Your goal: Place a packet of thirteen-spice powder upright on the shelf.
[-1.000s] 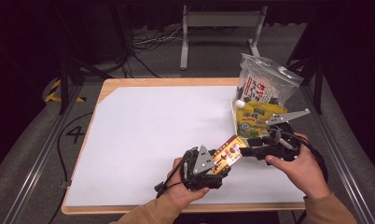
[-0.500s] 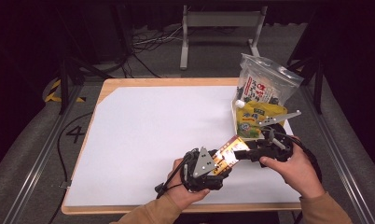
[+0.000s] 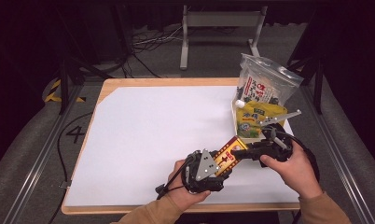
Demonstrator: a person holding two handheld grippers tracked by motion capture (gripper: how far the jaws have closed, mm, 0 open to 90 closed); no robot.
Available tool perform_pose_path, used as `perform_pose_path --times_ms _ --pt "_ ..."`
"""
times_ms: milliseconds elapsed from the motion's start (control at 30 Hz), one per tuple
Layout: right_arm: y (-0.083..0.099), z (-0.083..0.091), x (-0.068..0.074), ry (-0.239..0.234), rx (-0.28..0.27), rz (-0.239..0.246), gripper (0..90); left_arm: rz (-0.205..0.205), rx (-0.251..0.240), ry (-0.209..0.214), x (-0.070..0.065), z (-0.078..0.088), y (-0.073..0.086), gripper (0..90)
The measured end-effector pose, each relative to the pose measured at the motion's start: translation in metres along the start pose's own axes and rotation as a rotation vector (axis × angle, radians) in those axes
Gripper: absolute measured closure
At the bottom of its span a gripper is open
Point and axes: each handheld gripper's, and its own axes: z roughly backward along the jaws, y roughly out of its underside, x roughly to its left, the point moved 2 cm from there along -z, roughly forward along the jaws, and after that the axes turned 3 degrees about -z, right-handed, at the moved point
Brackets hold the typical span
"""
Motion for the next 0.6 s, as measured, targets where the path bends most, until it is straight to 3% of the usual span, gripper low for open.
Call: perform_pose_path --times_ms 300,433,467,500,533,600 --pt "-0.004 0.002 0.01 0.018 0.002 0.03 67.1 -0.014 0.007 -0.02 0.0 -0.004 0.0 31.5" --pt "-0.007 0.003 0.015 0.029 0.008 0.056 67.9 0.025 0.007 0.023 0.003 -0.004 0.0 30.0" --pt "-0.008 0.005 0.016 0.083 0.006 0.074 68.1 0.034 0.008 0.04 0.005 -0.003 0.0 25.7" --pt "-0.008 0.005 0.016 0.083 0.006 0.074 68.1 0.046 0.004 0.044 0.007 -0.003 0.0 25.7" --pt "-0.009 0.007 0.016 0.113 0.004 0.079 68.1 0.055 -0.003 0.045 0.009 -0.002 0.0 24.4" --pt "-0.01 0.011 0.014 0.113 0.001 0.08 68.1 0.057 -0.001 0.043 0.012 0.0 0.0 22.8"
